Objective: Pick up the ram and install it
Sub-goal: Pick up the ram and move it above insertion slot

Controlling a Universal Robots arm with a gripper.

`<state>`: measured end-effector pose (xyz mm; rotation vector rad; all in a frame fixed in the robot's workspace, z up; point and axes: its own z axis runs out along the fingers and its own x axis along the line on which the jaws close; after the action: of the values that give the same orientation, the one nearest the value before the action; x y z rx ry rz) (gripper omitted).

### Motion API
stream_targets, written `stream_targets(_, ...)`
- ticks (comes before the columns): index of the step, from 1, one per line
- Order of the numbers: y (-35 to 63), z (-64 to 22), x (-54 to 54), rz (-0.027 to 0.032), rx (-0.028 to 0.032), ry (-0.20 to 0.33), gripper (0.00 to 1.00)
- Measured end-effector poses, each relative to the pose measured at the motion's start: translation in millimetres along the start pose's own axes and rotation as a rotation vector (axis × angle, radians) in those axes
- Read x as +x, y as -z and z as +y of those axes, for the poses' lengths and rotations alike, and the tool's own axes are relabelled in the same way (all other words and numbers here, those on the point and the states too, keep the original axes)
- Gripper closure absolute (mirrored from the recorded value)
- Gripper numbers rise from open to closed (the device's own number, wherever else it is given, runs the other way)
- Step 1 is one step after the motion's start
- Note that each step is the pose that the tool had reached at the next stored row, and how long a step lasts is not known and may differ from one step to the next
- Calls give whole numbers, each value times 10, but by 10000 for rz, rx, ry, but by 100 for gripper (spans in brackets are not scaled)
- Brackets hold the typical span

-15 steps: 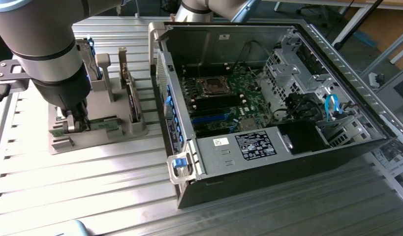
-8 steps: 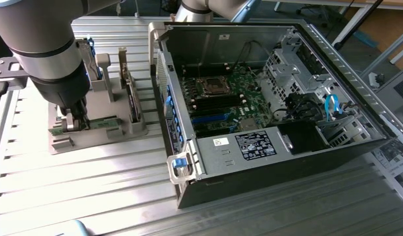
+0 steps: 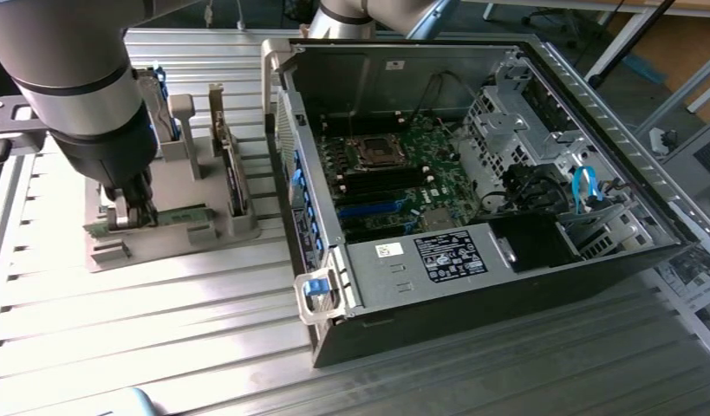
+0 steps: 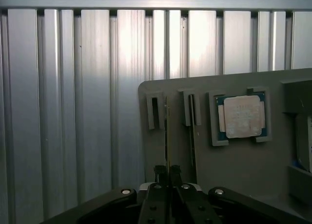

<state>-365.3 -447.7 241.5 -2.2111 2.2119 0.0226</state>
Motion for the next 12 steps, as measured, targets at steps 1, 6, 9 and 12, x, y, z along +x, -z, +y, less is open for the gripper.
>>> stream_targets(1,8,0,0,0,0,0,86)
stream_targets(6,50,0,-1,0,0,0,86)
stream_targets(9,70,0,-2,1,-1,0,86)
stream_targets(12,87,0,-2,2,0,0,86)
